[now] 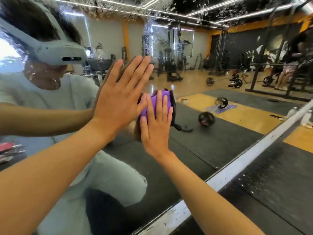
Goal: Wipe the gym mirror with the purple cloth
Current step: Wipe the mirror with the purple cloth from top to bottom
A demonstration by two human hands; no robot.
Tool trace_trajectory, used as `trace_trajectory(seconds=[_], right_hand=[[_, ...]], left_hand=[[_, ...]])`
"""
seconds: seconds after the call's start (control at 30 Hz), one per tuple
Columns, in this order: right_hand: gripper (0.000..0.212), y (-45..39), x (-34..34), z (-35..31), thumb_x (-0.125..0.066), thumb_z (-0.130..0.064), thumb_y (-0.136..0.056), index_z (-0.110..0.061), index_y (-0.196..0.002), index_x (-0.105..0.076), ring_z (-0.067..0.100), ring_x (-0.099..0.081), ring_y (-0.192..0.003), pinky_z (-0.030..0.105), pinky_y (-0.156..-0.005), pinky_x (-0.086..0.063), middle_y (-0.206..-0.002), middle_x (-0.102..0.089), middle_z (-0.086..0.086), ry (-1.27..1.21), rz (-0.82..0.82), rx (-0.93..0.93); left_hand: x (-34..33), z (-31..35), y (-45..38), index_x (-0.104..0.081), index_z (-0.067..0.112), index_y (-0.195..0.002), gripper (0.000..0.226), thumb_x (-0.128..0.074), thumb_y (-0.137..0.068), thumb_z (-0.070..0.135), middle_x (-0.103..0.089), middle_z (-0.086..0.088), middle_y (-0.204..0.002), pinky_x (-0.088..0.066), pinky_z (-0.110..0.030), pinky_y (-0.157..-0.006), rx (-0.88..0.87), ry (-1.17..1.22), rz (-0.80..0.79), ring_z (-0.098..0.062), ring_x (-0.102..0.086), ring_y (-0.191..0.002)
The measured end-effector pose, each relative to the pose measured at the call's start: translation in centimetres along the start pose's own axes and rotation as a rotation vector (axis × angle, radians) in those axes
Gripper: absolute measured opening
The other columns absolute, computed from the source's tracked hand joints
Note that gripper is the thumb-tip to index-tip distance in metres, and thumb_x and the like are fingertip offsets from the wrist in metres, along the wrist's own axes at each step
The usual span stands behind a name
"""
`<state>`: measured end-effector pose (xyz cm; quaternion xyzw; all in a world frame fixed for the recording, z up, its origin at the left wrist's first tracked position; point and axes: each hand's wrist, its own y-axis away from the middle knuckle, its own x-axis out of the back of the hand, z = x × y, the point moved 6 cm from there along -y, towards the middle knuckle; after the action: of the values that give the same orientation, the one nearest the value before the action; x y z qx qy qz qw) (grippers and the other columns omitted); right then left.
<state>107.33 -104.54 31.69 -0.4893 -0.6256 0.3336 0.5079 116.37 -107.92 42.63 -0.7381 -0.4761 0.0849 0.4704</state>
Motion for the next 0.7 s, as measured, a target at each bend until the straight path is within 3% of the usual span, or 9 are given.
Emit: trace_trajectory(seconds=[0.13,0.23,0.3,0.4,0.5,0.7], right_hand=[[0.06,-2.4,1.7,3.8,-0.032,-0.039,-0.11,-0.026,-0.165,-0.013,0.023,0.001,-0.162,0.046,-0.129,0.003,-0.173,0.002,0.0,0.057,-0.041,0.141],[0.059,-5.5,3.4,7.2,-0.033,-0.036,-0.11,-0.024,-0.165,-0.019,0.023,-0.001,-0.162,0.043,-0.129,0.003,-0.173,0.002,-0.002,0.065,-0.003,0.1],[0.057,-7.3,4.5,10.4,-0.033,-0.033,-0.11,-0.022,-0.165,-0.02,0.02,-0.001,-0.161,0.038,-0.129,0.002,-0.174,-0.002,0.0,0.029,0.038,-0.008],[0.058,-7.9,5.5,16.0,-0.027,-0.039,-0.11,-0.022,-0.165,-0.021,0.008,-0.001,-0.158,0.035,-0.127,-0.007,-0.174,-0.011,0.003,-0.075,0.157,-0.335],[0.06,-5.7,4.7,19.0,-0.023,-0.037,-0.109,-0.017,-0.165,-0.02,0.017,-0.005,-0.161,0.038,-0.127,-0.01,-0.174,-0.013,0.006,-0.124,0.215,-0.647],[0.054,-0.4,2.5,19.6,-0.026,-0.029,-0.113,-0.018,-0.165,-0.018,0.02,-0.007,-0.161,0.035,-0.125,-0.009,-0.174,-0.013,0.008,-0.128,0.261,-0.848]], left_hand=[[-0.1,0.0,0.0,0.008,0.011,-0.167,0.069,-0.017,-0.112,0.043,0.008,-0.01,-0.176,-0.003,-0.051,-0.131,-0.003,-0.037,0.023,-0.025,0.003,-0.163],[-0.2,0.1,0.0,0.006,0.011,-0.168,0.068,-0.017,-0.11,0.04,0.005,-0.01,-0.177,-0.004,-0.051,-0.132,-0.003,-0.047,0.036,-0.025,0.0,-0.163],[-0.1,0.2,0.0,0.005,0.011,-0.168,0.068,-0.018,-0.11,0.039,0.003,-0.009,-0.177,-0.003,-0.051,-0.131,-0.006,-0.059,0.039,-0.025,-0.002,-0.163],[0.0,0.2,0.0,0.003,0.011,-0.168,0.068,-0.018,-0.11,0.04,0.001,-0.009,-0.177,-0.005,-0.051,-0.131,-0.002,-0.083,0.047,-0.025,-0.004,-0.163],[-0.1,0.2,0.0,0.004,0.01,-0.168,0.069,-0.018,-0.11,0.04,0.001,-0.009,-0.177,-0.006,-0.051,-0.13,0.002,-0.096,0.05,-0.025,-0.004,-0.163],[-0.2,0.1,0.0,0.001,0.01,-0.168,0.07,-0.022,-0.109,0.039,-0.001,-0.009,-0.177,-0.007,-0.051,-0.13,0.009,-0.072,0.068,-0.024,-0.006,-0.163]])
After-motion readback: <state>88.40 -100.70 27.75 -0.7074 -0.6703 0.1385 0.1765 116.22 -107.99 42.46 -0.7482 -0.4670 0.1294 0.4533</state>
